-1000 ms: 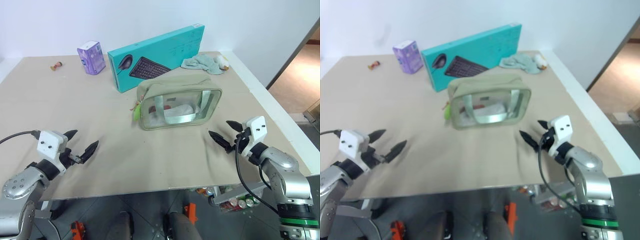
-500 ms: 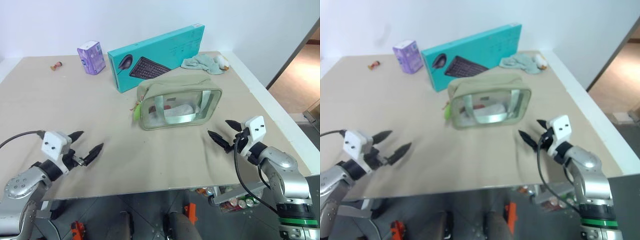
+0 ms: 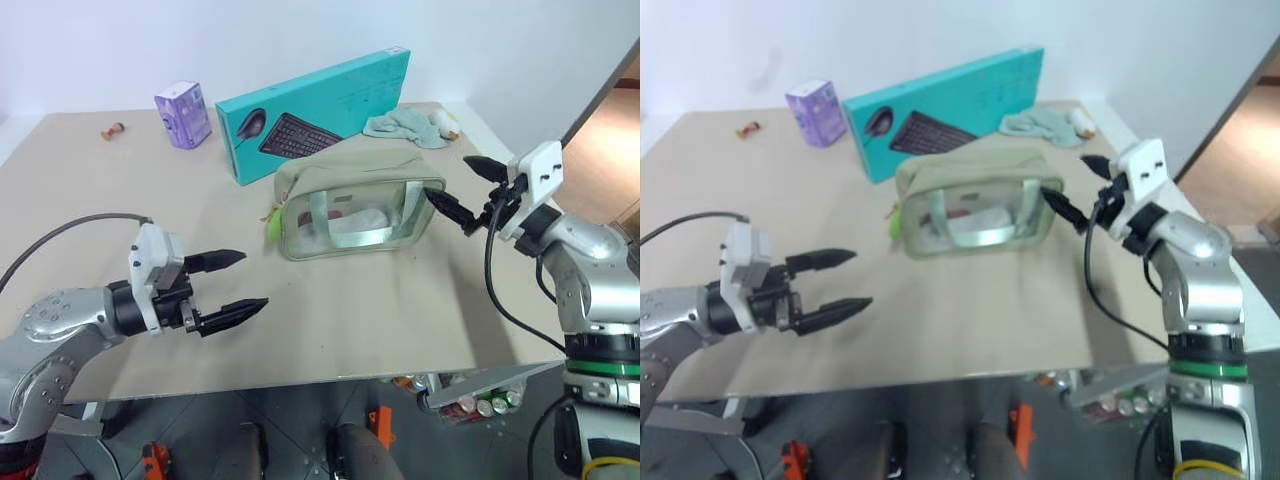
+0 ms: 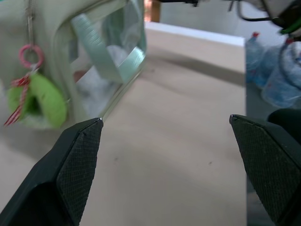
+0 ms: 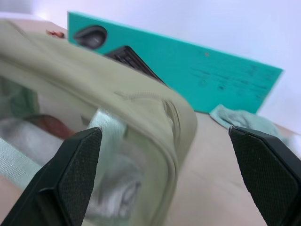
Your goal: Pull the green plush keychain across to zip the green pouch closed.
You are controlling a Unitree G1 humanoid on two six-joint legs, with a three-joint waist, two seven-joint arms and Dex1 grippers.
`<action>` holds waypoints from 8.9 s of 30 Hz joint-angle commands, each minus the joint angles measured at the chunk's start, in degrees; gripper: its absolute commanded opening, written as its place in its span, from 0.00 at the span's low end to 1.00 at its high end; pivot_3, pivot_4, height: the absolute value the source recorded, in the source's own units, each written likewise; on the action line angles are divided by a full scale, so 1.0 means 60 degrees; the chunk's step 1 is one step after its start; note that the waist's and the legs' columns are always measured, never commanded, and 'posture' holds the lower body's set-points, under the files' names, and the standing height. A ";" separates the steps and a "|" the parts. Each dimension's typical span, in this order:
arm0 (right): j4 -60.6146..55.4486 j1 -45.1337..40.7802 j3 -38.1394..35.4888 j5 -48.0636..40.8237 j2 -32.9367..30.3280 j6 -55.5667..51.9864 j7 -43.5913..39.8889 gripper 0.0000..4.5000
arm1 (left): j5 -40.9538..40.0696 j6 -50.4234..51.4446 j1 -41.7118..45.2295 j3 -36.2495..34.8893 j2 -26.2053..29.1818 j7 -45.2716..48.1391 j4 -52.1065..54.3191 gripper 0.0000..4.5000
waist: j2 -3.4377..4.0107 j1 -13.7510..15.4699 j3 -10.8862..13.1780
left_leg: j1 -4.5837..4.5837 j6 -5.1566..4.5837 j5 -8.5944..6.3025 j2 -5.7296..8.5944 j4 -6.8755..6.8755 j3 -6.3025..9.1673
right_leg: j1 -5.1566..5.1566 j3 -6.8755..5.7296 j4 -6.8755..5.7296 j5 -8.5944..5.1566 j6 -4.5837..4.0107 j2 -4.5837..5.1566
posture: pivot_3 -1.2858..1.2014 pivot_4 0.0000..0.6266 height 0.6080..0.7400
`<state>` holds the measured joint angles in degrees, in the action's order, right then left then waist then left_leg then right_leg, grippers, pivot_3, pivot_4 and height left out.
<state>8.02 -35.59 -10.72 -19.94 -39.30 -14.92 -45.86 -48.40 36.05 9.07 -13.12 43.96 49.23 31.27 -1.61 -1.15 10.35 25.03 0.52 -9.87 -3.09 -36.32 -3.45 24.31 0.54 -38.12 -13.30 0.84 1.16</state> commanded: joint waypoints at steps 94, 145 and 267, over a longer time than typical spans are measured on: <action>-0.0480 -0.1338 0.1654 -0.0654 0.1244 0.0033 -0.3036 0.01 | 0.0624 -0.0345 -0.1118 -0.1042 -0.0330 -0.1222 0.0334 1.00 | -0.0007 -0.0007 -0.0001 | 0.0004 0.0015 -0.0018 -0.0071 -0.0006 -0.0071 | 0.0059 0.0068 -0.0006 0.0035 -0.0019 -0.0063 | 0.52 0.24 1.00; -0.0617 -0.1070 0.1821 -0.0396 0.1280 0.0125 -0.2857 0.01 | 0.1115 -0.0839 -0.1520 -0.2105 -0.0439 -0.2232 -0.1354 1.00 | -0.0010 -0.0004 -0.0003 | 0.0006 0.0016 -0.0018 -0.0102 -0.0004 -0.0121 | 0.0095 0.0089 -0.0012 0.0044 -0.0084 -0.0083 | 0.52 0.24 1.00; -0.0760 -0.0894 0.1747 -0.0301 0.1063 0.0217 -0.2421 0.00 | 0.2007 -0.0721 0.5779 0.1428 -0.1545 -0.1186 -0.2051 0.01 | -0.0017 -0.0003 -0.0002 | 0.0020 0.0017 -0.0015 -0.0110 -0.0030 -0.0159 | 0.0110 0.0153 -0.0013 0.0103 0.0006 -0.0120 | 0.52 0.24 1.00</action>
<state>5.32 -39.80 1.07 -21.11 -32.60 -14.39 -60.38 -35.26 32.42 40.77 -3.40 35.10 42.80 17.68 -1.71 -1.17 10.34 25.15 0.63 -9.95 -3.75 -36.51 -4.41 24.97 1.46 -38.19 -12.68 0.88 0.44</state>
